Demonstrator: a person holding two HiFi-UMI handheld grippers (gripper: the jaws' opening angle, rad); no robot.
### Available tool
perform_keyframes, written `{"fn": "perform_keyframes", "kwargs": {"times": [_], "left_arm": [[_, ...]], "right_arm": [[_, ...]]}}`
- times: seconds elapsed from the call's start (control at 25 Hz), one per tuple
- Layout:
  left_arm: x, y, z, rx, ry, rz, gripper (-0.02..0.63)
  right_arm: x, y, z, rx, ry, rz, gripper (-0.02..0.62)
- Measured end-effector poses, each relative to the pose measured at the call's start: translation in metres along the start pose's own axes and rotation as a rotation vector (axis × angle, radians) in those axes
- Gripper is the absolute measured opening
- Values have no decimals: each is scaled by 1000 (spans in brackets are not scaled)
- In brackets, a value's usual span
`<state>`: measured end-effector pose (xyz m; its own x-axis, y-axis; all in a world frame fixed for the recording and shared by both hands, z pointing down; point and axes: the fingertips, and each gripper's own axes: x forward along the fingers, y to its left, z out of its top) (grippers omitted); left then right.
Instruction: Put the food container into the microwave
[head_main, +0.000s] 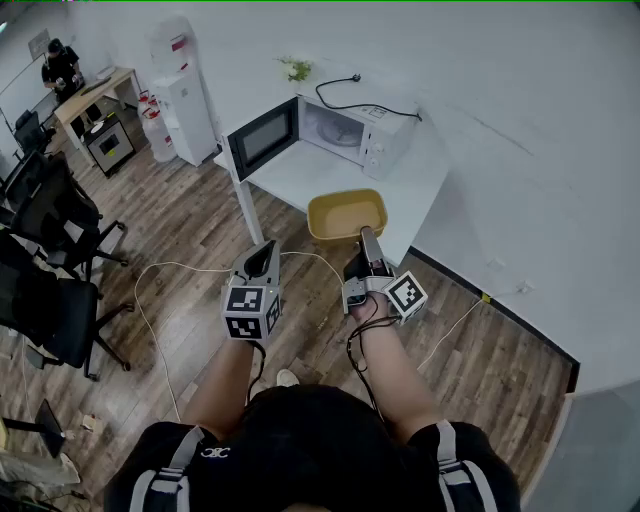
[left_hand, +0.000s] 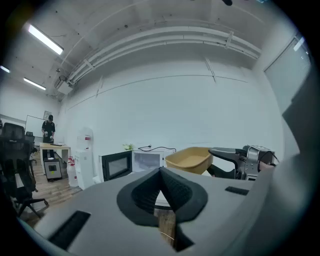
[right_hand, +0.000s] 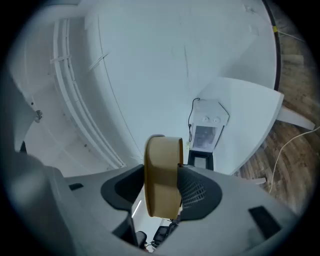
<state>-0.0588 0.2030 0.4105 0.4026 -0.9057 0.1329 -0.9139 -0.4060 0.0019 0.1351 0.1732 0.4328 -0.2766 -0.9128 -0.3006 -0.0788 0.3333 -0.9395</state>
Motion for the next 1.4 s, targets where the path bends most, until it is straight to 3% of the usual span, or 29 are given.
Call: {"fn": "perform_keyframes", "kwargs": {"times": [0.52,0.88,1.4], "left_arm": [[-14,6,-4,-19,-16,15,12],[6,43,-1,-40,-40,25,14],[44,93,-14,-53,-10,-1,14]], "right_arm": [[-6,-1,-11,17,-18,2,220],[32,-10,-28,17,-2,20,219],[78,-33,-53,7,-14,30,218]]}}
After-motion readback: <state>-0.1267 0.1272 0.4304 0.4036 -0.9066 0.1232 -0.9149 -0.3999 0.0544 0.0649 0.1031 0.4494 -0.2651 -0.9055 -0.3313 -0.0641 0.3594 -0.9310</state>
